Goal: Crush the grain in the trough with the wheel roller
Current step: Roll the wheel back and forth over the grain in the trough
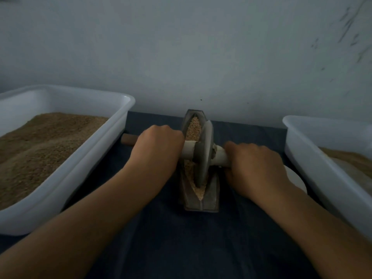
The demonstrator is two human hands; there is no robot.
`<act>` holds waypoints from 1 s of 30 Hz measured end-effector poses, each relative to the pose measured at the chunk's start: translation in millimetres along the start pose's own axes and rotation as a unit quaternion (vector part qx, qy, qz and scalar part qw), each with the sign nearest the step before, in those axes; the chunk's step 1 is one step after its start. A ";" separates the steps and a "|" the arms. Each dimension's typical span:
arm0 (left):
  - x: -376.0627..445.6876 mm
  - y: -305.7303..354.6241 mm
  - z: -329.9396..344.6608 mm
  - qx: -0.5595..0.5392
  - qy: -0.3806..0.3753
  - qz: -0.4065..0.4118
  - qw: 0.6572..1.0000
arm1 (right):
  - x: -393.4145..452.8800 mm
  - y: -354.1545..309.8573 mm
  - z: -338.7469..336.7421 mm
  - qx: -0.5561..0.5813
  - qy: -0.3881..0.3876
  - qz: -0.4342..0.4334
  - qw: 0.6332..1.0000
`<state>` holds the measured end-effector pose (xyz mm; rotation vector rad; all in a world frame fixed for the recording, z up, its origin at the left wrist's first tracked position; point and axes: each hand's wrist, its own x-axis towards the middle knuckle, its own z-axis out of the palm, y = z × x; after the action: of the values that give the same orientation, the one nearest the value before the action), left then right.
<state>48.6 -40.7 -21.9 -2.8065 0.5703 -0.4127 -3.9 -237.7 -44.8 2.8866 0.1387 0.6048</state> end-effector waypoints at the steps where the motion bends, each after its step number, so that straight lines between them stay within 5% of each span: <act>1: -0.7 -1.5 2.0 -0.002 -0.002 0.002 1.000 | 0.6 -0.3 0.7 -0.005 0.003 -0.002 1.000; 12: 52.6 -20.3 42.1 -0.081 0.010 0.030 0.996 | 68.6 9.6 31.2 -0.019 -0.025 -0.002 0.999; 21: 95.3 -10.8 38.4 -0.043 0.078 -0.014 0.996 | 131.4 26.3 51.8 0.048 -0.200 0.039 0.978; 30: 90.0 -12.5 35.8 0.004 0.022 -0.007 1.000 | 118.8 23.4 50.8 0.027 -0.144 0.047 0.988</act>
<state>143.9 -60.0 -31.3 -2.8023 0.5573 -0.4798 126.4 -253.5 -39.6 3.0073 -0.0233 0.1949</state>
